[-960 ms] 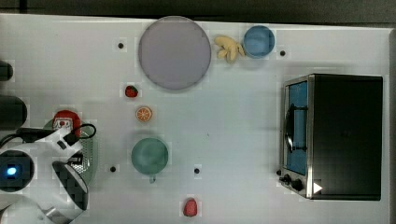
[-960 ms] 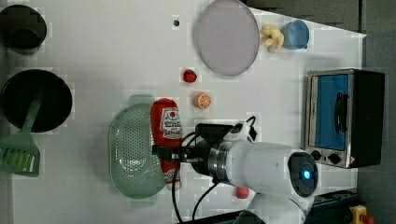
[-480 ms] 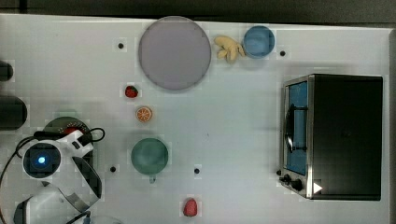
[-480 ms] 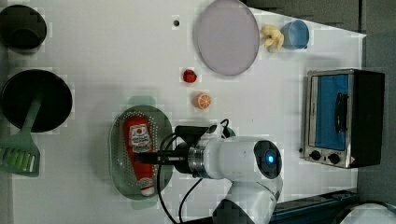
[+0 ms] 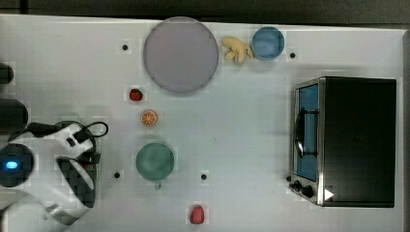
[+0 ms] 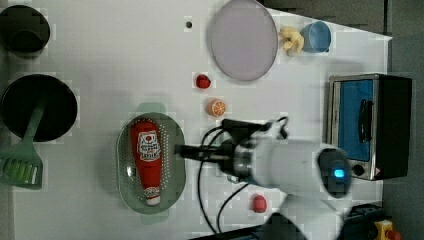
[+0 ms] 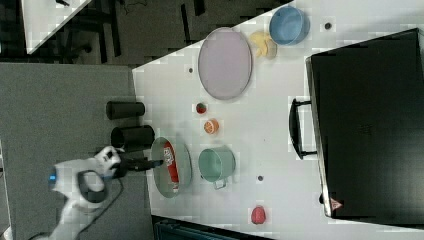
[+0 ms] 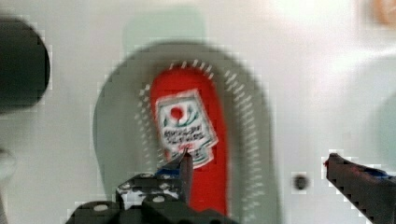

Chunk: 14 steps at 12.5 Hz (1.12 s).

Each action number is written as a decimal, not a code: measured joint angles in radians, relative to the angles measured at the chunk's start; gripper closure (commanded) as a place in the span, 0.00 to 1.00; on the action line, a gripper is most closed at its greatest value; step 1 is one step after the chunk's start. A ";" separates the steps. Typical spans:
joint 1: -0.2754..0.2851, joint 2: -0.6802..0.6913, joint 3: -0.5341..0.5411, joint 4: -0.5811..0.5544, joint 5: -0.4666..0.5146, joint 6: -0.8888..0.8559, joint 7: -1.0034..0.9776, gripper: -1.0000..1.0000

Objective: Pick Ketchup from the table and place it in strainer.

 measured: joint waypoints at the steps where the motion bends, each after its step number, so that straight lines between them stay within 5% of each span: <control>1: -0.018 -0.054 0.003 0.035 0.004 -0.081 0.007 0.00; 6: -0.082 -0.287 -0.086 0.195 0.096 -0.396 0.008 0.00; 14: -0.131 -0.326 -0.530 0.291 0.114 -0.593 -0.054 0.00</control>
